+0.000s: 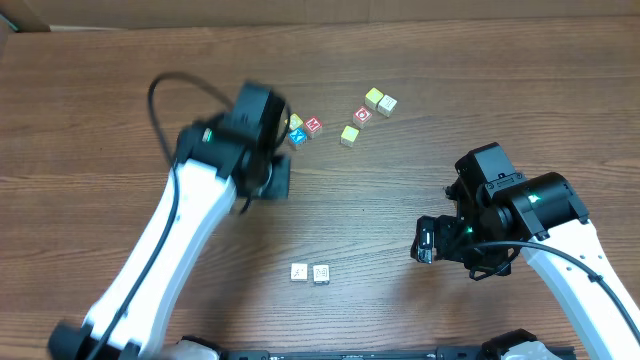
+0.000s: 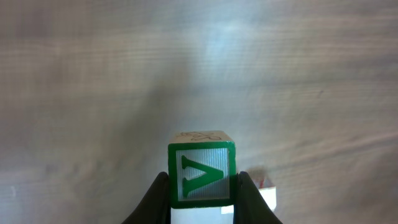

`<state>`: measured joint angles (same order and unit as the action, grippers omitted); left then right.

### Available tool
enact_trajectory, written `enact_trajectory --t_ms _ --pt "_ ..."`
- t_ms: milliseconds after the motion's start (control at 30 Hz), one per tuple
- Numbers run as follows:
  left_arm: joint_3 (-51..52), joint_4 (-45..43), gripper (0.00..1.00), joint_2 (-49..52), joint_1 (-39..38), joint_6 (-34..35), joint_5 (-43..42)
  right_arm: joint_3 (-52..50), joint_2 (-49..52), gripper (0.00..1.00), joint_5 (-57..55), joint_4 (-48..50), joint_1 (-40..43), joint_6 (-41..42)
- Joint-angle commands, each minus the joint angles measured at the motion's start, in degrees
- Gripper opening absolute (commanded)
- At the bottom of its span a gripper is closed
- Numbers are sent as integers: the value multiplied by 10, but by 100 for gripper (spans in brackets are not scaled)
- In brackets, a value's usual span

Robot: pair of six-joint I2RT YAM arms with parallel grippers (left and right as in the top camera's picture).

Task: Flip 5 blocks

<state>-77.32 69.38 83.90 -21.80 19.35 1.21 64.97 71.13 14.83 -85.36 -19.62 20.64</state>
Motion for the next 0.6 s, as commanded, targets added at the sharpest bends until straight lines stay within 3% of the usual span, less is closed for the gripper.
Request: enact_trajectory --t_ms 0,233,567 --pt "94 -13 5 -94 -23 65 5 16 -8 100 3 2 -4 -10" --pt "252 -39 6 -206 -90 147 -21 16 -8 100 3 4 -4 -10" --pt "387 -149 8 -213 -165 261 -38 16 -8 100 3 0 -4 -12"
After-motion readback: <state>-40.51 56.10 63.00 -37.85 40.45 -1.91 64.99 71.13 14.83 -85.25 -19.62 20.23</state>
